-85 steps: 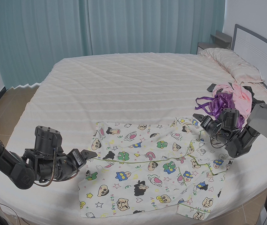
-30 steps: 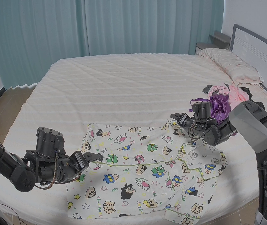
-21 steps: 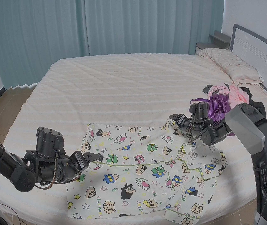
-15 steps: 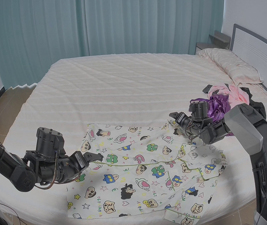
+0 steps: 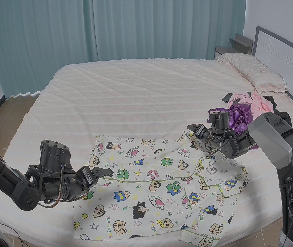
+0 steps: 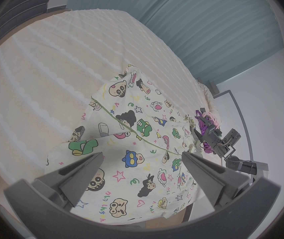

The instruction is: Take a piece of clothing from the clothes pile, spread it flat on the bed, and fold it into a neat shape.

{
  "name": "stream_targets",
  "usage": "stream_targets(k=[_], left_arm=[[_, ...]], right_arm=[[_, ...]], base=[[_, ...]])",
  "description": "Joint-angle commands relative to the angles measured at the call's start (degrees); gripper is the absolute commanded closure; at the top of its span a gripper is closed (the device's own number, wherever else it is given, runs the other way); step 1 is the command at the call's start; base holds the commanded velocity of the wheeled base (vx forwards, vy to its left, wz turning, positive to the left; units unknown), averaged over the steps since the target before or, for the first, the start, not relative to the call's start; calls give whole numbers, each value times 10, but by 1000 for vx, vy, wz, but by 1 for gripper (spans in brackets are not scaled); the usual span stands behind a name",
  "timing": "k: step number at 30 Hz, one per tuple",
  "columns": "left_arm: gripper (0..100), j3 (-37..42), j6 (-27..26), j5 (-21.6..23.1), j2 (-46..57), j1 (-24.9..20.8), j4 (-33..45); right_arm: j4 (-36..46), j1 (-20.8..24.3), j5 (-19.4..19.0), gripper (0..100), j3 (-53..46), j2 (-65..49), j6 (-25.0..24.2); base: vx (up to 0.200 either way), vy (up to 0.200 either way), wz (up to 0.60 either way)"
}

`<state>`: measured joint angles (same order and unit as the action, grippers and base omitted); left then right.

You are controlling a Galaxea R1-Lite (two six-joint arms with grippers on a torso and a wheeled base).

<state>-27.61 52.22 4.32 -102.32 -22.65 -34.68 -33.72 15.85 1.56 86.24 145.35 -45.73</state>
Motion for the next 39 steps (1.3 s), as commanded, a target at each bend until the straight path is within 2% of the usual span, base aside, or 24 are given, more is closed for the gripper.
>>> stream_targets(k=[1, 13, 20, 25, 28, 29, 39], left_arm=[[0, 0, 1, 0, -1, 0, 0], [0, 0, 0, 0, 0, 1, 0], [0, 0, 0, 0, -3, 1, 0], [0, 0, 0, 0, -4, 1, 0], [0, -1, 0, 0, -4, 2, 0], [0, -1, 0, 0, -4, 2, 0], [0, 0, 0, 0, -3, 3, 0]], right_arm=[[0, 8, -1, 0, -19, -16, -1], [-3, 18, 0, 0, -12, 13, -1], [-20, 1, 3, 0, 49, 33, -5], [-77, -7, 20, 0, 129, 64, -5], [-120, -13, 70, 0, 182, 82, -1], [-125, -13, 74, 0, 188, 85, 0], [-121, -22, 75, 0, 160, 81, 43]], base=[[0, 0, 0], [0, 0, 0], [0, 0, 0], [0, 0, 0], [0, 0, 0], [0, 0, 0], [0, 0, 0]])
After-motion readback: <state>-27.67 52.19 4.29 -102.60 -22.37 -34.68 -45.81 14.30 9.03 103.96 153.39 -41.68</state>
